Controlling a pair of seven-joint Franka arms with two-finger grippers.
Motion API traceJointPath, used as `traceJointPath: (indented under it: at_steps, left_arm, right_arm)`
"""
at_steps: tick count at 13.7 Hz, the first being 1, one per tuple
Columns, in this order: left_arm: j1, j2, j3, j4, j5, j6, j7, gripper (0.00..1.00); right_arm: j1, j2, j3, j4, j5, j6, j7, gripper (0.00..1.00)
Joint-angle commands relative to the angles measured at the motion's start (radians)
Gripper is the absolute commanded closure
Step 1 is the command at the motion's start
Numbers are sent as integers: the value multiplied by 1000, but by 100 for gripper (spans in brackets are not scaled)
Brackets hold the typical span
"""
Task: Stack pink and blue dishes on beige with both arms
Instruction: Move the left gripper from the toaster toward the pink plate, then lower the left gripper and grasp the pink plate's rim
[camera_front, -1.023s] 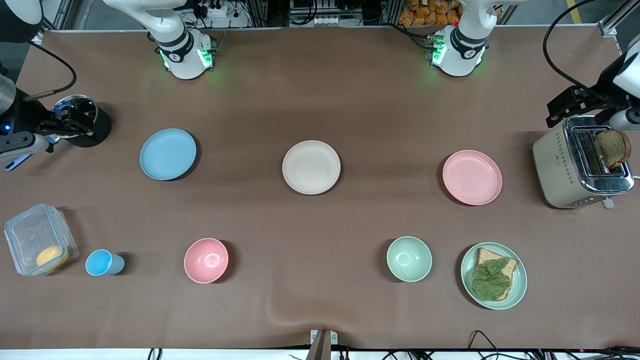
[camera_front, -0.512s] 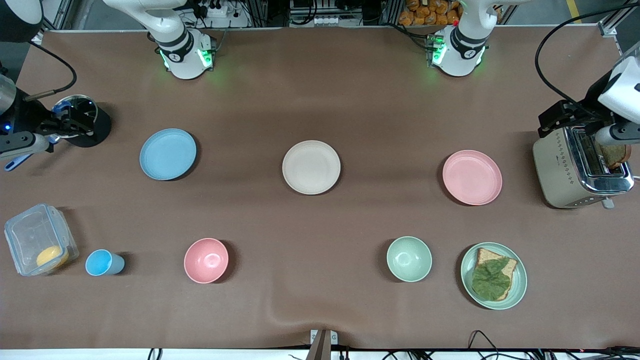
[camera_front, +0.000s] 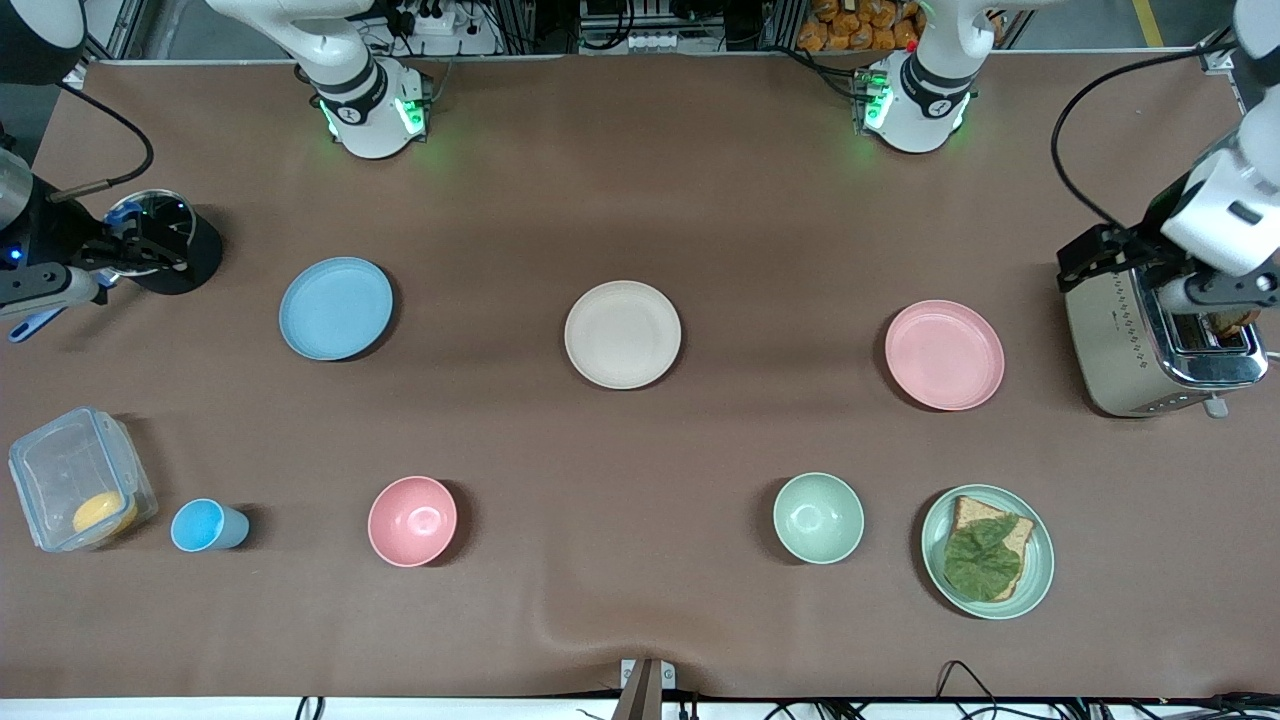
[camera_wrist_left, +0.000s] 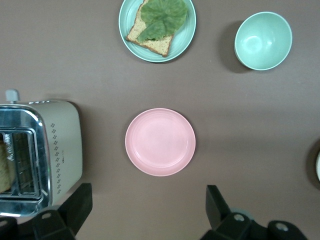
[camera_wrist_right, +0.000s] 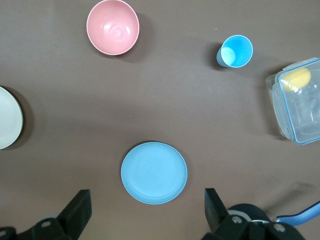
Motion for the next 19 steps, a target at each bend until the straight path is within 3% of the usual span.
traceJointPath:
  at_steps: [1, 4, 8, 12, 19]
  left_arm:
    - [41, -15, 0, -158, 12, 149, 15, 0]
    - [73, -1, 0, -280, 12, 266, 16, 0]
    - [98, 121, 0, -314, 47, 358, 18, 0]
    - [102, 174, -2, -400, 101, 508, 18, 1]
    - [179, 322, -3, -403, 113, 602, 88, 31]
  right_arm:
    - [-6, 5, 6, 16, -7, -14, 3, 0]
    - [-6, 5, 6, 16, -7, -17, 1, 0]
    - [-8, 5, 6, 14, -7, -19, -1, 0]
    - [-8, 5, 6, 14, -7, -19, -1, 0]
    - [-8, 5, 6, 14, -7, -19, -1, 0]
